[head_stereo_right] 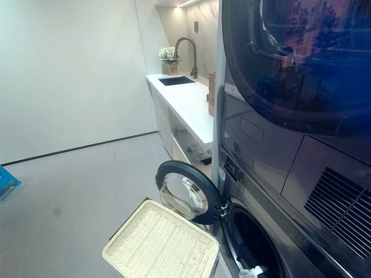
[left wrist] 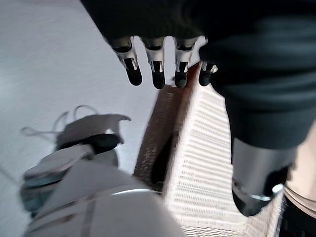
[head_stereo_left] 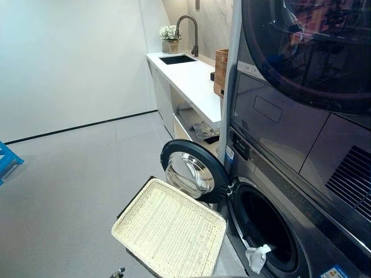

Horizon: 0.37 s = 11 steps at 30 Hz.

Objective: Put the clothes into the washing machine.

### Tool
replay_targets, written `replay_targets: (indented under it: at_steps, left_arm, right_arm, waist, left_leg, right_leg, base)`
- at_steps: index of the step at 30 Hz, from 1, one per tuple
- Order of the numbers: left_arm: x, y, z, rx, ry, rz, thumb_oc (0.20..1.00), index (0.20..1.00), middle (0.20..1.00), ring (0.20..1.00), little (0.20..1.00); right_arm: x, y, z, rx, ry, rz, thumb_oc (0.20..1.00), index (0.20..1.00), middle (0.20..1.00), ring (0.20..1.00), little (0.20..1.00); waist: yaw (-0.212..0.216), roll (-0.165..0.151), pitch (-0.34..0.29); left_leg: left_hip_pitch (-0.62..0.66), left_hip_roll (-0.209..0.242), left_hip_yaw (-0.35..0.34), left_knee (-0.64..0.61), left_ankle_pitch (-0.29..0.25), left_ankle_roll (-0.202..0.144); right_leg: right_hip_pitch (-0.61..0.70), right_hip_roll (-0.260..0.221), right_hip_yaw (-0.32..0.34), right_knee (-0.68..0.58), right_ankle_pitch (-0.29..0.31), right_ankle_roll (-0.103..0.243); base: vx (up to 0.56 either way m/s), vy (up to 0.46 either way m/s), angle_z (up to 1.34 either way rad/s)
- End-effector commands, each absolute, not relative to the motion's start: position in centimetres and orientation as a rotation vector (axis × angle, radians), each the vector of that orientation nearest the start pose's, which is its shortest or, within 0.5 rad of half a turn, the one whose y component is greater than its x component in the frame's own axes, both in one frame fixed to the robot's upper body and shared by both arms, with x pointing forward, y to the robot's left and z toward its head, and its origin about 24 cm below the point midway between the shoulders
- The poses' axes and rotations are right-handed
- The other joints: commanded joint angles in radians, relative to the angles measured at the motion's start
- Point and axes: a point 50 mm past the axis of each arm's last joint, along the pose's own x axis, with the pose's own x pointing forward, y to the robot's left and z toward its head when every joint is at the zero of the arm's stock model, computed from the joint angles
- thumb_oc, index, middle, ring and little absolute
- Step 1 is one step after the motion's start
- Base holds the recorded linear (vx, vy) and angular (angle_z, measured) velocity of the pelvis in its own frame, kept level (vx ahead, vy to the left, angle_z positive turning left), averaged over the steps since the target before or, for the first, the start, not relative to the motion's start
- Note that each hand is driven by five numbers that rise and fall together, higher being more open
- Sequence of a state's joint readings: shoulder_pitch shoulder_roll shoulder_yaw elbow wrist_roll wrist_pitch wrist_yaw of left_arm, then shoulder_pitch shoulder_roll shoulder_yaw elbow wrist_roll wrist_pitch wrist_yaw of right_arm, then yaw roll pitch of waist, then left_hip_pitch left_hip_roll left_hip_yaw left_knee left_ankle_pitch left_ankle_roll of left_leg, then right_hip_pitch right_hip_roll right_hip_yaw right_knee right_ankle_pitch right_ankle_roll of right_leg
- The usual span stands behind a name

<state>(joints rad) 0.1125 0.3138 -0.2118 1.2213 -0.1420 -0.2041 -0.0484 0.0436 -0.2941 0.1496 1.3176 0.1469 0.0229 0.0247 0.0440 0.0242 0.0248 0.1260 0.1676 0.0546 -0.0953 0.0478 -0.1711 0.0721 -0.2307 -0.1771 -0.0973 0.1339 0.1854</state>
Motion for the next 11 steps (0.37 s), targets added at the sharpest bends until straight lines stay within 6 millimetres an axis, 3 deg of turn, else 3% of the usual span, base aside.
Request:
replay_targets:
  at_steps: [1, 11]
  left_arm:
    - [9.76, 25.34, -15.11, 0.212, 1.088, 0.031, 1.0, 1.0, 1.0, 1.0, 1.0]
    - [9.34, 25.08, -15.38, 0.193, 1.127, 0.015, 1.0, 1.0, 1.0, 1.0, 1.0]
  right_arm:
    - [7.01, -25.89, -16.11, -0.15, 1.378, -0.184, 1.0, 1.0, 1.0, 1.0, 1.0]
    - [6.21, -25.93, -16.22, -0.131, 1.405, -0.183, 1.0, 1.0, 1.0, 1.0, 1.0]
  waist:
    - [0.011, -0.019, 0.056]
    - [-0.001, -0.026, 0.037]
  left_leg:
    - [0.026, -0.039, 0.054, 0.008, -0.051, 0.048]
    - [0.045, -0.028, 0.055, 0.008, -0.063, 0.054]
  right_leg:
    - [0.039, -0.027, 0.002, 0.021, -0.048, 0.014]
    - [0.045, -0.019, 0.035, 0.024, -0.057, 0.008]
  base:
    - [0.05, 0.002, 0.0]
    - [0.03, -0.005, 0.0]
